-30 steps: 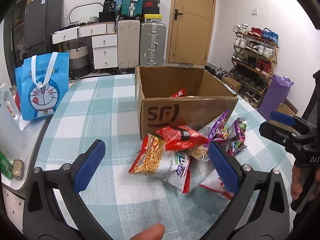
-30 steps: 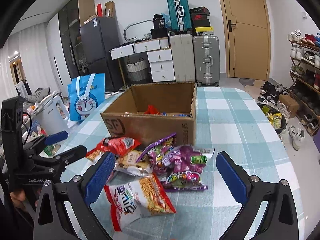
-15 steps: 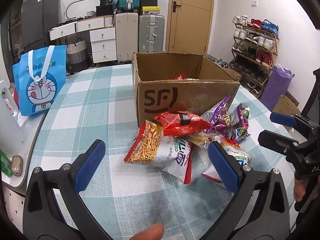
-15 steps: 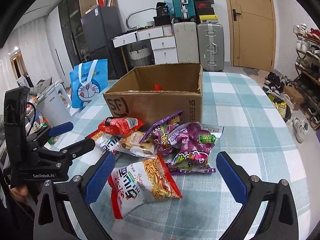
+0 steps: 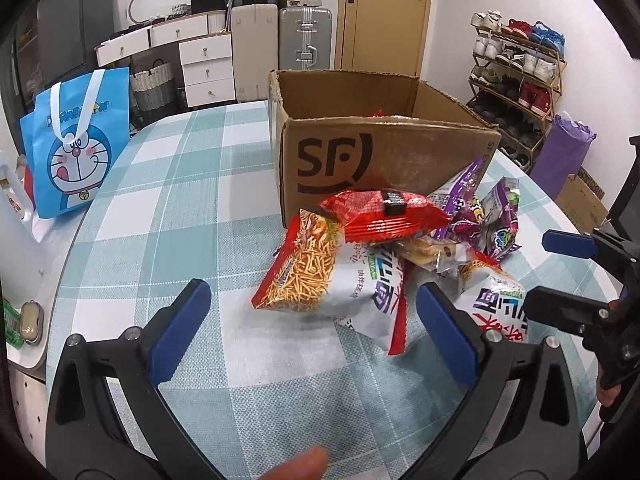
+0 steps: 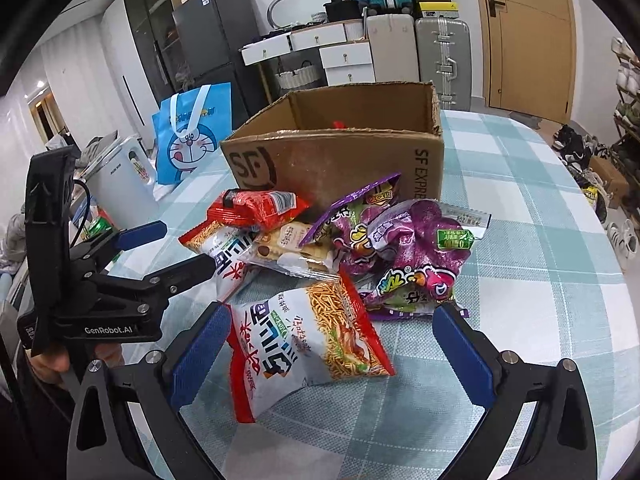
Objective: Organize snacks
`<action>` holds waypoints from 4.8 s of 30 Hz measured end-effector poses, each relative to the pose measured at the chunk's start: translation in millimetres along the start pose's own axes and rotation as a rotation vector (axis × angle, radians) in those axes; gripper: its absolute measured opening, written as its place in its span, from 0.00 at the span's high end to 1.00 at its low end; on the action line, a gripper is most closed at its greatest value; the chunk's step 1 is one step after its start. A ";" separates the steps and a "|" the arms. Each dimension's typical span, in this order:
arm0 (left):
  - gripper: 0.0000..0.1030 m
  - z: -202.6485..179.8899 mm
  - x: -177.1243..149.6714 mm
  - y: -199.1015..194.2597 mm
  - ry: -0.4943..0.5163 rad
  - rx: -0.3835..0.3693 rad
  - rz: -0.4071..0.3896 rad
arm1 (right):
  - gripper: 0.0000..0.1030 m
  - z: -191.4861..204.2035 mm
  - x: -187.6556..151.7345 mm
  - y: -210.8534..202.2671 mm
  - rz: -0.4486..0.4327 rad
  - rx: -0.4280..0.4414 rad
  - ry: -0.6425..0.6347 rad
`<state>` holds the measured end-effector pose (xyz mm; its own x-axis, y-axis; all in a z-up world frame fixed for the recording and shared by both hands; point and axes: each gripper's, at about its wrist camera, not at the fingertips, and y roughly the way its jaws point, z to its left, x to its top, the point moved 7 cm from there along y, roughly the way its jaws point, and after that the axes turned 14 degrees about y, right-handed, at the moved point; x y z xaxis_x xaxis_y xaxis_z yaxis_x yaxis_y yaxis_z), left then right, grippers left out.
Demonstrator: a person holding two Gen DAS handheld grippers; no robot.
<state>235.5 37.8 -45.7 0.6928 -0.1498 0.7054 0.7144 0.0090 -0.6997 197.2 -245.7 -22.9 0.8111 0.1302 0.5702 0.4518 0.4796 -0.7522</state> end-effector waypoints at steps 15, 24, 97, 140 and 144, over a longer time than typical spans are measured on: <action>0.54 -0.4 15.7 -37.8 0.029 0.000 -0.235 | 0.01 6.5 19.7 -43.9 -0.255 0.061 -0.031; 1.00 -35.9 31.3 -99.8 0.168 0.100 -0.544 | 0.32 10.9 30.8 -81.8 -0.421 0.150 -0.022; 1.00 -85.3 24.5 -215.7 0.319 0.258 -0.892 | 0.99 85.8 -0.7 -181.1 -0.811 0.077 -0.311; 1.00 -115.0 17.2 -254.1 0.356 0.417 -1.037 | 0.99 106.3 -23.0 -208.2 -0.955 -0.031 -0.394; 1.00 -122.6 16.6 -260.7 0.363 0.429 -1.057 | 0.99 107.1 -23.8 -208.4 -0.956 -0.032 -0.392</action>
<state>48.7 -88.3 134.6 -0.2760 -0.5514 0.7872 0.9360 0.0320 0.3505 44.1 -255.8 155.7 -0.0677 -0.0164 0.9976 0.8584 0.5086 0.0666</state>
